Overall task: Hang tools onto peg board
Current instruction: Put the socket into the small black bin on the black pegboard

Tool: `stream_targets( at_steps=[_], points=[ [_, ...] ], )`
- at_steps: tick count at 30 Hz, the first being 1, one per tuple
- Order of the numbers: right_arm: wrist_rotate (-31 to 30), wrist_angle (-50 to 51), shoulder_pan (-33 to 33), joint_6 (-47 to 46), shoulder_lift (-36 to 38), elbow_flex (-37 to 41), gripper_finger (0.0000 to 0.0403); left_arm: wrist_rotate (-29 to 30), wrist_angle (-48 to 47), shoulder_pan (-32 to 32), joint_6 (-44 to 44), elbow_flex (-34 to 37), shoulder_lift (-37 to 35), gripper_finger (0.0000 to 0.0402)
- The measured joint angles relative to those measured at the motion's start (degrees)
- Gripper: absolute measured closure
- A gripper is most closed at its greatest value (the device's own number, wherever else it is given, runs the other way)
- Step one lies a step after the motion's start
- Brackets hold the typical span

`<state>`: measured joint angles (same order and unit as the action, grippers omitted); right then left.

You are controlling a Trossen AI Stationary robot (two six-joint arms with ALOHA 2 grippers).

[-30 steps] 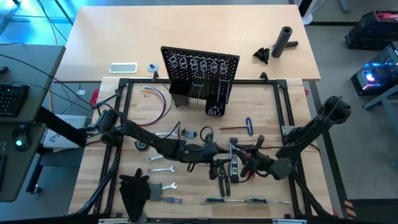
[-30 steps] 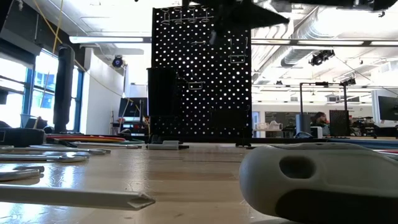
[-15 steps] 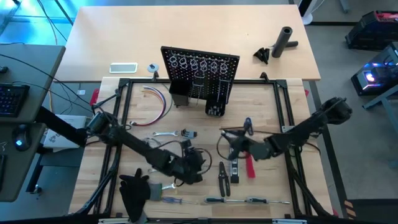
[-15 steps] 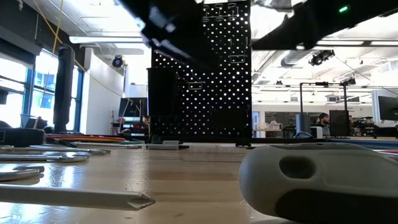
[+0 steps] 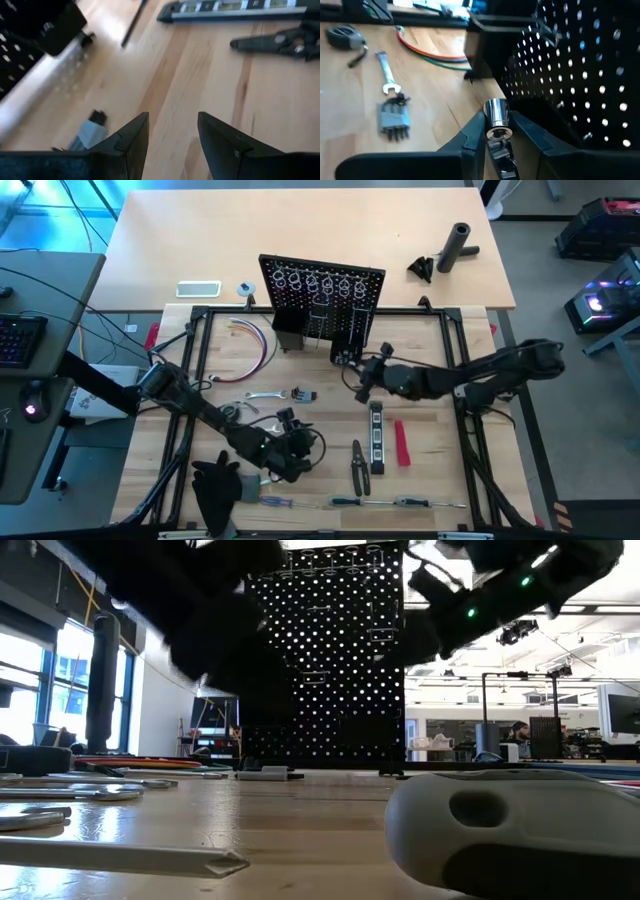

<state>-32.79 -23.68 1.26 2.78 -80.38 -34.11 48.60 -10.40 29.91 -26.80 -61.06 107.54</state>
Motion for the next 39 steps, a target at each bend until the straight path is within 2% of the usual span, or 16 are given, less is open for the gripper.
stream_targets(
  at_steps=[5, 10, 17, 21, 25, 28, 33, 39],
  points=[
    [4.57, -0.18, -4.66, -1.54, -2.51, 0.00, 0.0339, -0.53, 10.35, -0.02, 1.96, 5.37, 0.05, 0.0238],
    [6.58, -0.81, -7.89, -2.16, -4.59, -0.47, 0.0339, -1.82, 15.77, -0.15, 7.21, 7.36, 0.03, 0.0238],
    [10.36, 3.46, -10.41, -2.39, -9.00, -5.77, 0.0339, -9.80, 20.64, -2.07, 12.71, 7.91, 0.03, 0.0238],
    [10.31, 6.50, -11.03, -2.01, -10.80, -8.52, 0.0339, -13.05, 21.40, -2.62, 13.43, 7.89, 0.03, 0.0238],
    [6.44, 7.17, -11.04, -0.90, -10.79, -9.09, 0.0339, -14.60, 21.20, -2.55, 12.19, 7.89, 0.03, 0.0238],
    [6.04, 7.48, -11.60, 0.04, -10.79, -9.09, 0.0337, -15.17, 21.06, -2.18, 11.23, 7.89, 0.03, 0.0238],
    [8.97, 9.35, -13.17, -1.05, -10.79, -9.09, 0.0315, -15.26, 21.07, -1.94, 10.39, 7.87, 0.03, 0.0238],
    [8.98, 8.87, -13.39, -0.41, -10.79, -9.09, 0.0256, -15.81, 21.17, -1.94, 8.96, 7.87, 0.03, 0.0238]
  ],
)
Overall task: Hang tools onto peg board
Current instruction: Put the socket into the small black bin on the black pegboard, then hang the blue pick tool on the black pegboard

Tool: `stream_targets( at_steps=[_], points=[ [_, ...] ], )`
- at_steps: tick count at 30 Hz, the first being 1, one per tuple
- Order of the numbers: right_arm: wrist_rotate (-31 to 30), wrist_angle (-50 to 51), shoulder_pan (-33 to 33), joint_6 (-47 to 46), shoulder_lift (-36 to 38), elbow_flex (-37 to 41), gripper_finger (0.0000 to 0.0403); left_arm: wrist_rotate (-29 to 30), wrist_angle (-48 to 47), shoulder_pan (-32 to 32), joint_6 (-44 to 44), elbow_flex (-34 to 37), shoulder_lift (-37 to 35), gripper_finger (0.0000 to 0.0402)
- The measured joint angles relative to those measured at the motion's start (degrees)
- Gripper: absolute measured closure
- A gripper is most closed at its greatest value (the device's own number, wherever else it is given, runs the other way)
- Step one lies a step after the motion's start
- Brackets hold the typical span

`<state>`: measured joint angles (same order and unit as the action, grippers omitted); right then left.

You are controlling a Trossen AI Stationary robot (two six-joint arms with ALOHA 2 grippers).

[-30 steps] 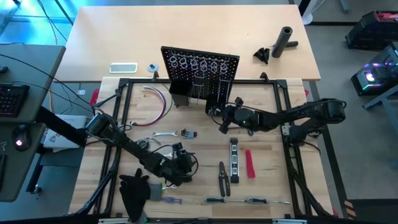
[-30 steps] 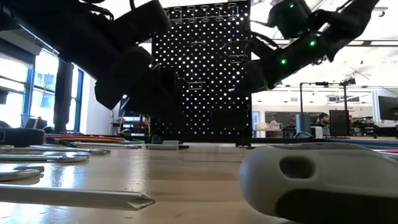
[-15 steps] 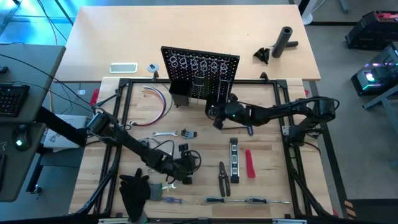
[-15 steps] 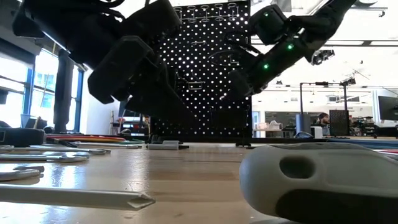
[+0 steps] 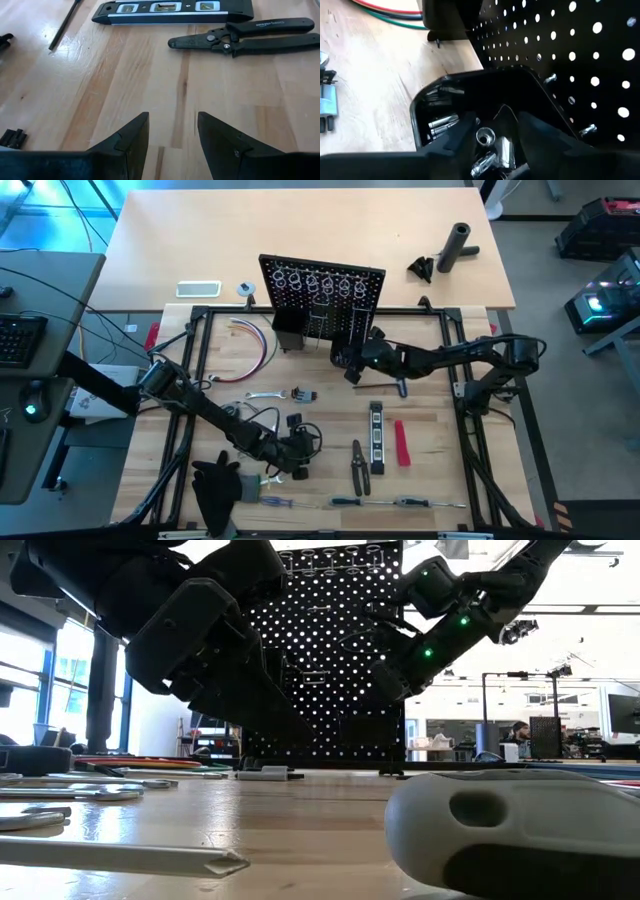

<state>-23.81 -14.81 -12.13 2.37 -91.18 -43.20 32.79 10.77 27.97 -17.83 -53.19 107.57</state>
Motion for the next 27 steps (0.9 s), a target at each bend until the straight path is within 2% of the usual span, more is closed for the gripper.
stream_targets(
  at_steps=[5, 15, 20, 27],
  points=[
    [-0.18, 0.02, 1.19, 0.39, 0.37, 0.05, 0.0219, -0.76, 0.04, 0.20, -0.98, 0.00, 0.00, 0.0238],
    [-8.60, 3.39, 8.91, 4.07, 7.31, 0.07, 0.0215, -1.06, 0.19, 0.26, -1.59, -0.04, -0.02, 0.0238],
    [-12.55, 13.69, 12.79, -0.58, 12.06, 0.07, 0.0215, -1.12, 0.87, 0.26, -1.57, -0.04, -0.05, 0.0238],
    [-13.84, 33.98, 17.20, -17.64, 15.39, 0.07, 0.0215, -1.17, 1.30, 0.21, -1.11, -0.04, -0.07, 0.0238]
  ],
)
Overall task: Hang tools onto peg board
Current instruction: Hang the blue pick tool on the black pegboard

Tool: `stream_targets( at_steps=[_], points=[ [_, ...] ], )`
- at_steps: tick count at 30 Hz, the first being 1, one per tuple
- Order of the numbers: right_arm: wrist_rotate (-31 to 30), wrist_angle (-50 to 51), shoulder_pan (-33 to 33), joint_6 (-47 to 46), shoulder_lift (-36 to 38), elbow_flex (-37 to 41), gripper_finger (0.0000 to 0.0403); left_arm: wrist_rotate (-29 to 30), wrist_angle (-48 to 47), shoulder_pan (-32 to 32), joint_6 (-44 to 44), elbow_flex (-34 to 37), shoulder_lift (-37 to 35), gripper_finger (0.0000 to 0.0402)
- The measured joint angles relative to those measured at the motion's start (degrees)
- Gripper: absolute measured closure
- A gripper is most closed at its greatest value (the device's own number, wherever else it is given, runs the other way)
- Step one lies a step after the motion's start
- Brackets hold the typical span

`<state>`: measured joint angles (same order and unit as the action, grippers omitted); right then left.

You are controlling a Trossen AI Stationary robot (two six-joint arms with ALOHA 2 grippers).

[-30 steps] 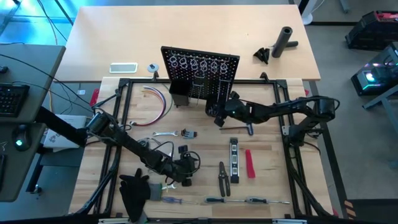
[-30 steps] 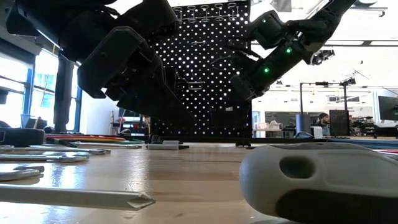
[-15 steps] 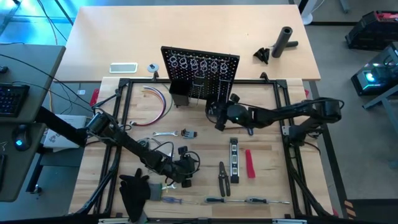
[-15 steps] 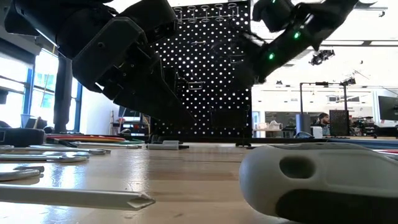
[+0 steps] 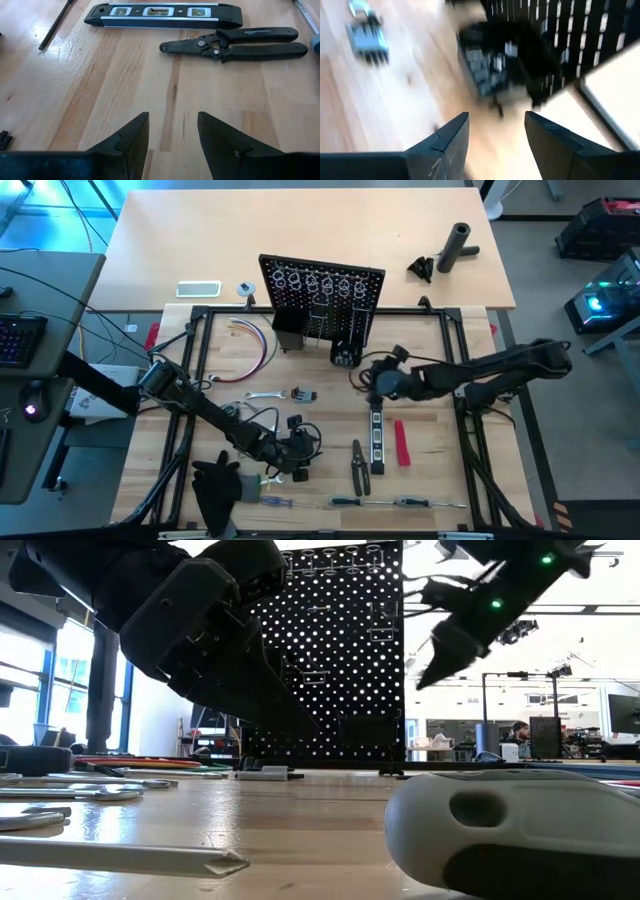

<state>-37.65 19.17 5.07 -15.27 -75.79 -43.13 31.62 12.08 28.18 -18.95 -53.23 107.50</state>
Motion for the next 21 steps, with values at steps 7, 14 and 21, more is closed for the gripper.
stream_targets(
  at_steps=[7, 14, 21],
  points=[
    [2.98, 9.02, 0.78, -10.17, -1.03, 1.45, 0.0215, 0.00, 2.19, -0.66, 1.64, 0.00, 0.00, 0.0238],
    [14.95, -0.27, -7.15, -4.74, -1.03, 7.25, 0.0215, -1.53, 3.69, -1.59, 2.63, 0.00, 0.00, 0.0238],
    [25.66, -4.55, -15.22, 0.96, -1.03, 11.72, 0.0215, -2.16, 4.35, -1.61, 3.05, 0.00, 0.00, 0.0238]
  ],
)
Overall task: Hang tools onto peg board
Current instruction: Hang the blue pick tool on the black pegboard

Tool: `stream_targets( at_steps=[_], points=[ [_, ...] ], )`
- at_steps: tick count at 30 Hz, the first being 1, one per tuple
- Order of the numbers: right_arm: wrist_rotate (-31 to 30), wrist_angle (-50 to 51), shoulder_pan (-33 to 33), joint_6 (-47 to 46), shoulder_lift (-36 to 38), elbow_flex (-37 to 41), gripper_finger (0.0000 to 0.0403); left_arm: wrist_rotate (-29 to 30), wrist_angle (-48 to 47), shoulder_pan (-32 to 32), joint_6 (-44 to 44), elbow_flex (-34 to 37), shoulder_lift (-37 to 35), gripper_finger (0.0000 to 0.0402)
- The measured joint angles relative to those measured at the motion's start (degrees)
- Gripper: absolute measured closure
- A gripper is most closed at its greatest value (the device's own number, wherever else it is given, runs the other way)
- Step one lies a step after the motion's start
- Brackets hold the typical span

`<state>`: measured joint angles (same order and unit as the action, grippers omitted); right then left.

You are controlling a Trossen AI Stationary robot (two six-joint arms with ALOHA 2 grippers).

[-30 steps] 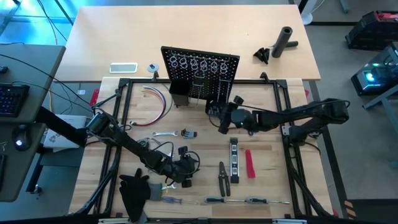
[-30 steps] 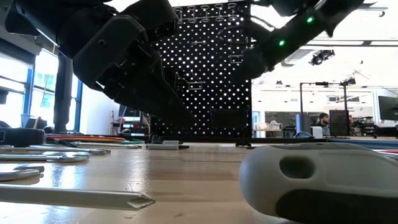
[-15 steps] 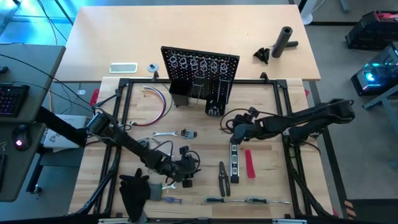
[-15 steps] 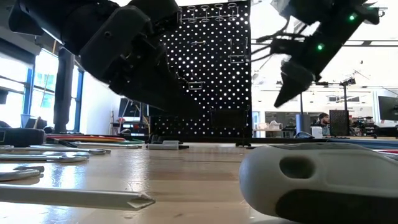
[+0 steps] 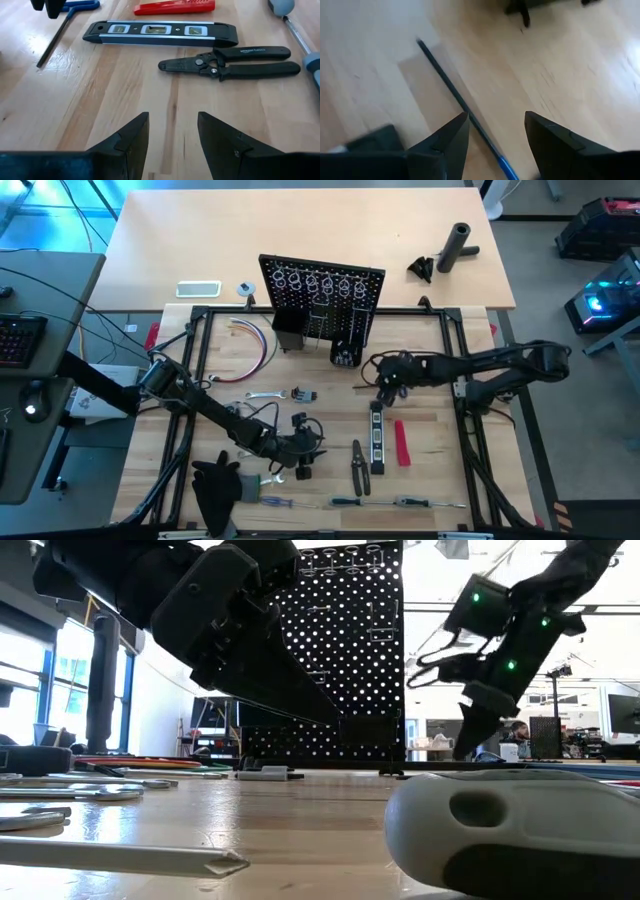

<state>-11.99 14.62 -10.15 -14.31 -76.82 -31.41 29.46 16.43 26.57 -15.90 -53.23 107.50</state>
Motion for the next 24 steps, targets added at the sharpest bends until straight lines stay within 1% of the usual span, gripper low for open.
stream_targets(
  at_steps=[4, 7, 14, 18, 24],
  points=[
    [2.23, -0.14, -0.99, 2.09, 0.00, 1.45, 0.0216, -0.44, -0.07, -0.04, 0.06, 0.00, 0.00, 0.0238],
    [3.08, -0.09, -0.97, 2.85, 0.00, 2.23, 0.0229, -0.45, -0.09, -0.29, 0.24, 0.00, 0.00, 0.0238],
    [3.65, -0.12, -1.01, 5.78, -0.02, 3.99, 0.0291, -0.76, -0.07, -1.49, 0.63, 0.00, 0.00, 0.0238],
    [3.98, -2.13, -1.12, 7.11, 0.04, 5.50, 0.0324, -0.89, 0.14, -1.71, 0.98, 0.00, 0.00, 0.0238],
    [6.99, -4.33, -0.85, 8.84, 0.04, 5.98, 0.0374, -1.34, 0.27, -1.86, 1.09, 0.00, 0.00, 0.0238]
  ],
)
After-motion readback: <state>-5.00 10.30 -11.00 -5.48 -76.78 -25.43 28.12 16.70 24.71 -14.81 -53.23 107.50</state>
